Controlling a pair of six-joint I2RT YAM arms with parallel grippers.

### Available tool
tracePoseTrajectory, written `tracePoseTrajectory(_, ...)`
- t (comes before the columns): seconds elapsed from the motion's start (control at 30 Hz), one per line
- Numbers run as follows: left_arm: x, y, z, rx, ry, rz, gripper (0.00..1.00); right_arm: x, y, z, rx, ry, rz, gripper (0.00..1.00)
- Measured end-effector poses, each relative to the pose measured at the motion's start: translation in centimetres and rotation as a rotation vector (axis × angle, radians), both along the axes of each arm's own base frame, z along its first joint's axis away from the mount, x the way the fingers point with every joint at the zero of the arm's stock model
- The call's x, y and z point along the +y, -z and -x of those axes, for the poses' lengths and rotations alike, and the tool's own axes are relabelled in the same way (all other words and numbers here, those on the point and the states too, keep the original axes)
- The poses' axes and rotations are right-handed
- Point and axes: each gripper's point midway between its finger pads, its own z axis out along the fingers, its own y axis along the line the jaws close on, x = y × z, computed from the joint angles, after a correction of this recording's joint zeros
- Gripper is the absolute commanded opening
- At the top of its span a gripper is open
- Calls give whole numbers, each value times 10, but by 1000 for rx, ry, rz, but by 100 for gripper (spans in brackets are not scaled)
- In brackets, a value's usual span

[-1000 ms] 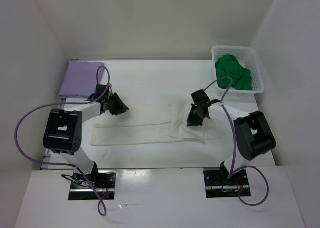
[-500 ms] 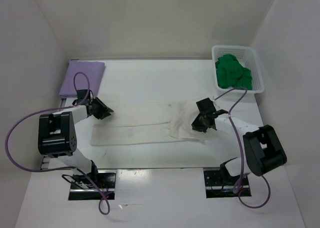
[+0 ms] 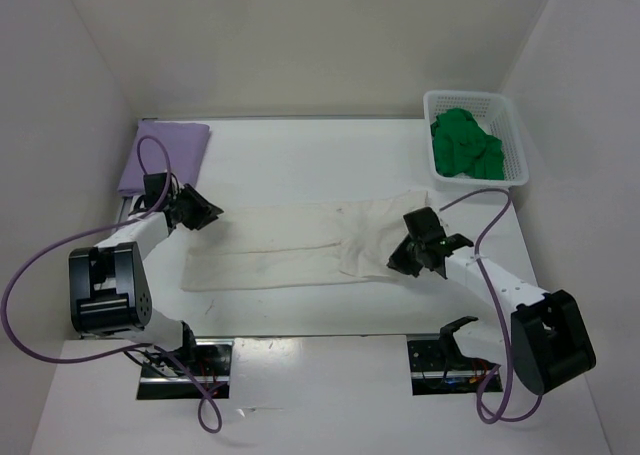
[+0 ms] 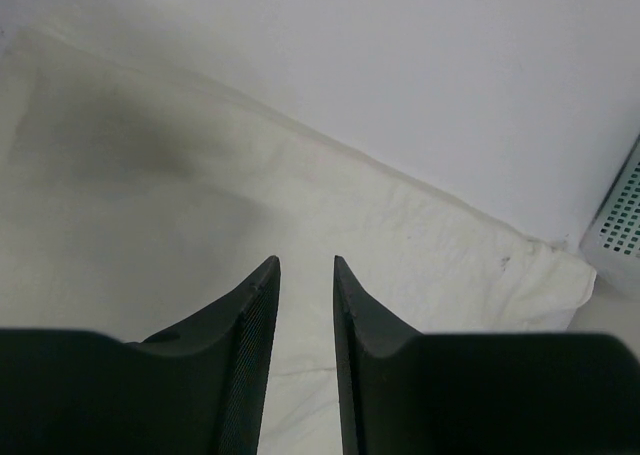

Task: Fold and stack the t-shirts
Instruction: Fold the other side of the tshirt into a rectangle, then rotate the tshirt 90 degrees

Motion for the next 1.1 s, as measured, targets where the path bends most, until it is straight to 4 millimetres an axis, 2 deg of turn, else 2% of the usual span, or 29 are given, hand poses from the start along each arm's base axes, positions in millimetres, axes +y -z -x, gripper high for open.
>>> tracePoseTrajectory(0.13,-2,1,1,3,7,8,35,-5,23,25,92,16,1,8)
tracePoseTrajectory(0.33,-3,9,2,27,12,17,35,0,23,29,108,13,-18,8)
tracePoseTrajectory(0.43,-3,9,-1,31,18,20,35,2,17,28,105,-6,-14,16)
tracePoseTrajectory(0.53,-4,2,-6,13,26,22,35,7,-12,4,37,-34,-8,17)
tracePoseTrajectory(0.6,-7,-6,-12,-6,40,19,35,15,-39,-26,-39,-49,-13,14)
tracePoseTrajectory(0.67,-13,-15,-18,-30,66,9,35,22,-52,-59,-102,-60,-7,9)
tracePoseTrajectory(0.7,-18,-19,-21,-43,87,2,34,25,-51,-72,-117,-63,2,4)
tracePoseTrajectory(0.77,-31,-26,-24,-64,128,-5,33,28,-34,-90,-105,-67,25,0)
tracePoseTrajectory(0.87,-53,-33,-22,-85,198,-15,33,26,3,-99,-31,-69,87,0)
tracePoseTrajectory(0.93,-69,-38,-18,-94,244,-18,32,24,19,-109,2,-70,130,0)
tracePoseTrajectory(1.1,-110,-63,-11,-154,364,-24,32,34,30,-153,-6,-90,173,0)
